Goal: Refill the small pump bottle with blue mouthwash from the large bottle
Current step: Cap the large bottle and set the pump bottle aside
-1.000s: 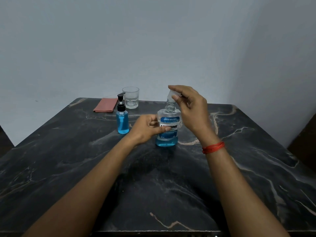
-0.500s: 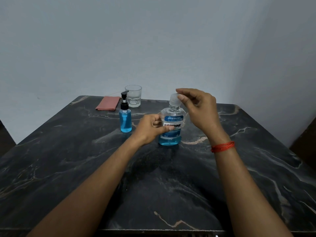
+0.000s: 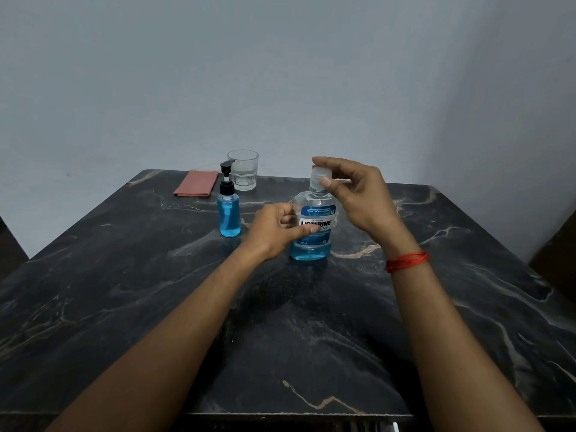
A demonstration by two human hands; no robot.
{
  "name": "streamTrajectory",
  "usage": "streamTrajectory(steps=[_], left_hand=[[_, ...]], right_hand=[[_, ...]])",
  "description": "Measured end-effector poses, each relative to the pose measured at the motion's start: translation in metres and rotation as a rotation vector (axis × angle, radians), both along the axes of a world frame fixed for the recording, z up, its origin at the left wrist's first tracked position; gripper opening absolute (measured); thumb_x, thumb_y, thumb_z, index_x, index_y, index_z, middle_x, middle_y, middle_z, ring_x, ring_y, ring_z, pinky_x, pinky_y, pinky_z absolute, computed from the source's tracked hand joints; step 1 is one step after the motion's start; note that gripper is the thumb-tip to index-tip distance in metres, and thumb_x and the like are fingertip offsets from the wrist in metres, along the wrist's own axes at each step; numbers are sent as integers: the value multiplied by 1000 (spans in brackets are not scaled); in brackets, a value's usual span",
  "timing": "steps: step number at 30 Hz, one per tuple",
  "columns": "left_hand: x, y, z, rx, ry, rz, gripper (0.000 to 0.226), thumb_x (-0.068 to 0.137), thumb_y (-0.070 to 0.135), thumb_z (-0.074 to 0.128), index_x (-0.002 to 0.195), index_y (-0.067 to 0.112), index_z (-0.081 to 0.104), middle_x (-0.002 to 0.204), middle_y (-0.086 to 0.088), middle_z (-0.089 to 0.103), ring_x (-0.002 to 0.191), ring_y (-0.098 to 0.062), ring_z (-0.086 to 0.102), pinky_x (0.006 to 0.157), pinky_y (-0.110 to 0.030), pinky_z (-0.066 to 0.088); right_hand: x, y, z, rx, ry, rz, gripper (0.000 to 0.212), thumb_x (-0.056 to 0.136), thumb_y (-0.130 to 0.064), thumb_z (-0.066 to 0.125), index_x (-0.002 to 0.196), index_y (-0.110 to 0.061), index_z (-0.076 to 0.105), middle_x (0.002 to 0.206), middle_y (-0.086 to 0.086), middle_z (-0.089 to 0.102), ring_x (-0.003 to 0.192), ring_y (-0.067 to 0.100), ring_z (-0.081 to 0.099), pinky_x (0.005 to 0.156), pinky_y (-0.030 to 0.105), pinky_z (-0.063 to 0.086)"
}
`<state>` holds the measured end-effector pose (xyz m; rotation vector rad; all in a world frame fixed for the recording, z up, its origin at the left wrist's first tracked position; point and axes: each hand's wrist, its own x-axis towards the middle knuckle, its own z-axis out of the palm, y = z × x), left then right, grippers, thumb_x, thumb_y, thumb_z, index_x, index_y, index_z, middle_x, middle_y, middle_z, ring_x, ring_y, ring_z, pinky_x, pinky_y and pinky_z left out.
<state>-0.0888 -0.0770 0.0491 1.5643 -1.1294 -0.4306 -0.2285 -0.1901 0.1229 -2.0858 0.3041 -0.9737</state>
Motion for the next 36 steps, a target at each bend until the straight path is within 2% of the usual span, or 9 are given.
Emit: streamTrajectory(steps=[3,6,9,13,17,21,26,31,36], left_hand=[[-1,0,0,-12,2,14,36,81,20,83,114,20,70,110,4,77,101,-4,72,91,-30,59],[-1,0,0,-15,4,19,35,80,19,84,112,20,71,108,4,78,99,-4,73,91,-30,60],[-1,0,0,-10,14,15,35,79,19,84,111,21,71,108,3,78,99,-5,73,91,-32,59],[0,0,-1,-21,7,6,33,78,20,85,107,26,70,107,5,78,99,-5,73,92,-34,59],[1,0,-2,-9,25,-14,44,77,17,86,117,13,70,110,0,77,102,-11,73,95,-35,58],[12,6,-2,126,-39,-78,54,75,19,87,125,13,66,116,3,75,106,-6,71,99,-31,55],[32,21,-3,280,-301,27,56,77,31,86,129,19,66,105,7,77,85,2,72,87,-20,58],[37,23,-4,250,-367,89,43,80,38,83,119,24,71,88,14,74,73,13,66,72,-5,50],[35,23,-3,248,-391,87,39,81,40,81,116,26,72,86,14,72,73,13,64,76,-12,53]], right_hand=[[5,0,-3,1,-4,-49,33,94,-7,64,125,-19,69,101,-7,68,94,20,65,89,35,58],[10,0,-7,-37,-37,-99,31,93,-6,64,120,-19,71,86,-16,63,71,5,51,73,28,55],[11,0,-9,-56,-41,-110,31,93,-6,64,120,-20,70,88,-17,64,67,1,46,69,25,52],[4,-3,-8,-25,-30,-35,35,90,-11,69,124,-20,67,107,-8,68,82,6,55,77,28,55],[-5,-18,-14,104,206,102,70,77,-19,83,139,-23,51,132,0,61,117,14,61,97,34,54],[-1,-24,-29,190,341,148,58,74,-7,84,127,-8,60,116,4,73,108,18,69,99,46,54],[7,-26,-37,183,301,67,55,72,-14,87,121,-12,62,111,1,74,103,15,71,96,43,56],[1,-46,-43,103,256,-292,56,75,-23,85,124,-20,58,120,-1,69,94,8,66,76,24,54],[-9,-70,-49,179,188,-435,63,77,-24,83,131,-18,51,132,4,62,119,24,62,98,45,54]])
